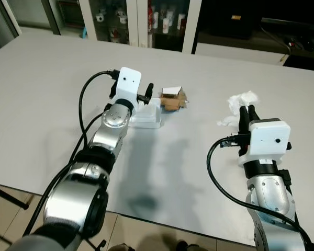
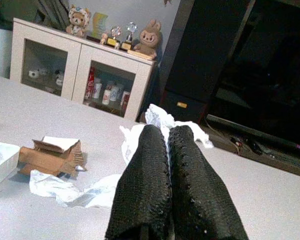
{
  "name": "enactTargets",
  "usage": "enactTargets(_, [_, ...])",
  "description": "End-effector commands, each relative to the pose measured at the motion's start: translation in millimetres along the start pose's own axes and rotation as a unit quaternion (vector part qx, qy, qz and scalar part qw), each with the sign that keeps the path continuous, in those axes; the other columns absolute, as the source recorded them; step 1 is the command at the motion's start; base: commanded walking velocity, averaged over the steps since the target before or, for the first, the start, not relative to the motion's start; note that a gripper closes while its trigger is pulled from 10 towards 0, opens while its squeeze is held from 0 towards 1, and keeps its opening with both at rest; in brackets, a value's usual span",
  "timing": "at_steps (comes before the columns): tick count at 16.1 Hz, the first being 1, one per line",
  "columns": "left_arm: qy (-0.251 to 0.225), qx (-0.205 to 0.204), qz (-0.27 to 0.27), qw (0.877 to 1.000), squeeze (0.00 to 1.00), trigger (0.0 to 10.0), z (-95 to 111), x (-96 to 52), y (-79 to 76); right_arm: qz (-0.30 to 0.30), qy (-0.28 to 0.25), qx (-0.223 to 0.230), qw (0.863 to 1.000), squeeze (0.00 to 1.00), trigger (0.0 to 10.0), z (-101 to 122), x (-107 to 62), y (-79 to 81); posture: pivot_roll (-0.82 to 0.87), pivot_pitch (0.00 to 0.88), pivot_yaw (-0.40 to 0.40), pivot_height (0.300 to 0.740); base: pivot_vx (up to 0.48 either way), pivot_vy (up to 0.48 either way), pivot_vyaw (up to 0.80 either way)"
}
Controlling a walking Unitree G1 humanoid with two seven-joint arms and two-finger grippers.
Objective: Picking trash to rubbish bin
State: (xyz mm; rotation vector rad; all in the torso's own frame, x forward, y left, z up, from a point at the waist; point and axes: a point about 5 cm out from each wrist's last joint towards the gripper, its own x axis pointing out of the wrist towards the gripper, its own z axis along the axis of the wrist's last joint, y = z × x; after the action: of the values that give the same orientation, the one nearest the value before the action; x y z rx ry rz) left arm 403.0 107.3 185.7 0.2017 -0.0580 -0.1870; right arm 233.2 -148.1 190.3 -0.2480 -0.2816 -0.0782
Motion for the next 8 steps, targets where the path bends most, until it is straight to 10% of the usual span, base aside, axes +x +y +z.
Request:
enactTargets(1, [0.0, -0.005, 0.009, 1.0, 0.0, 10.0, 2.1, 2.5, 0.2, -0.003, 0.001, 0.0, 1.0, 0.0, 10.0, 2.0, -2.3, -0.5, 0.07, 0.149, -0.01, 0.74, 0.0, 0.0, 0.0])
enactTargets(8, [0.059, 0.023, 0.023, 0.998, 0.0, 10.0, -23.6, -1.7, 0.2, -0.008, 0.025, -0.002, 1.0, 0.0, 10.0, 2.8, -19.4, -2.7, -0.02, 0.246, -0.025, 0.74, 0.0, 0.0, 0.0])
